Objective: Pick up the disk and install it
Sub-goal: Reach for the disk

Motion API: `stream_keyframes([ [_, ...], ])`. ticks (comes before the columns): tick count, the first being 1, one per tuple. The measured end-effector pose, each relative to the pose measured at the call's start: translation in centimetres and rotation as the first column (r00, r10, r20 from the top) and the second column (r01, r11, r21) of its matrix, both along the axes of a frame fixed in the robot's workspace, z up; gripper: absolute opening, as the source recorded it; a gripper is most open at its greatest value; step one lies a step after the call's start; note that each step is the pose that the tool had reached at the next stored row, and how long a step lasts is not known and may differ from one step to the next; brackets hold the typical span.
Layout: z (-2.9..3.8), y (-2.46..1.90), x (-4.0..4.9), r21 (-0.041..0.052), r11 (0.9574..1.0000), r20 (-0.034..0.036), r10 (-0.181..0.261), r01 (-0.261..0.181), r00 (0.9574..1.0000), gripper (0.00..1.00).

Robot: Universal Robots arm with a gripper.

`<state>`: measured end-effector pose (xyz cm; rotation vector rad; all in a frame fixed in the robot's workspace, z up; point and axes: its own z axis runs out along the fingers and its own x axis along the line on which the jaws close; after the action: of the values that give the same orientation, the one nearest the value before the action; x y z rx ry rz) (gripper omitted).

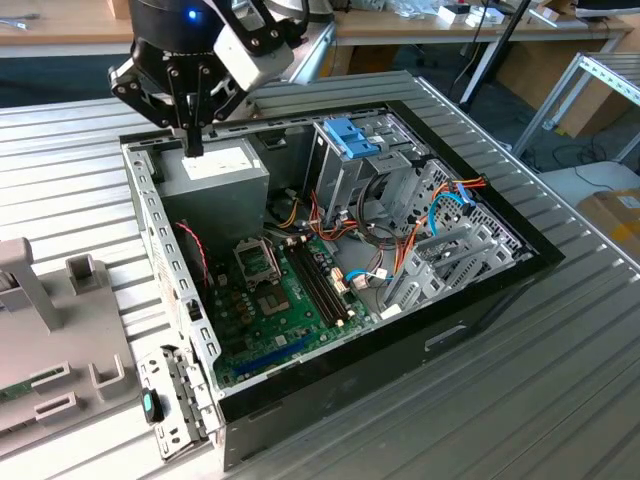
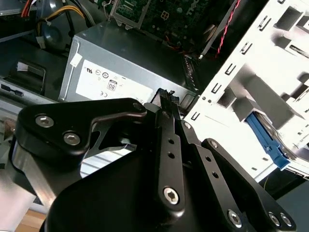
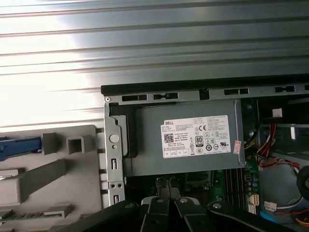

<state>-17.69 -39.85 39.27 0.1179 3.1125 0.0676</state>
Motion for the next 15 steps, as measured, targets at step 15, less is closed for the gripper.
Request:
stream_keyframes([
  [15,-0.01,0.05,-3.08,0.0000,1.0000,-0.0001,0.000,0.000,1.0000,0.11],
])
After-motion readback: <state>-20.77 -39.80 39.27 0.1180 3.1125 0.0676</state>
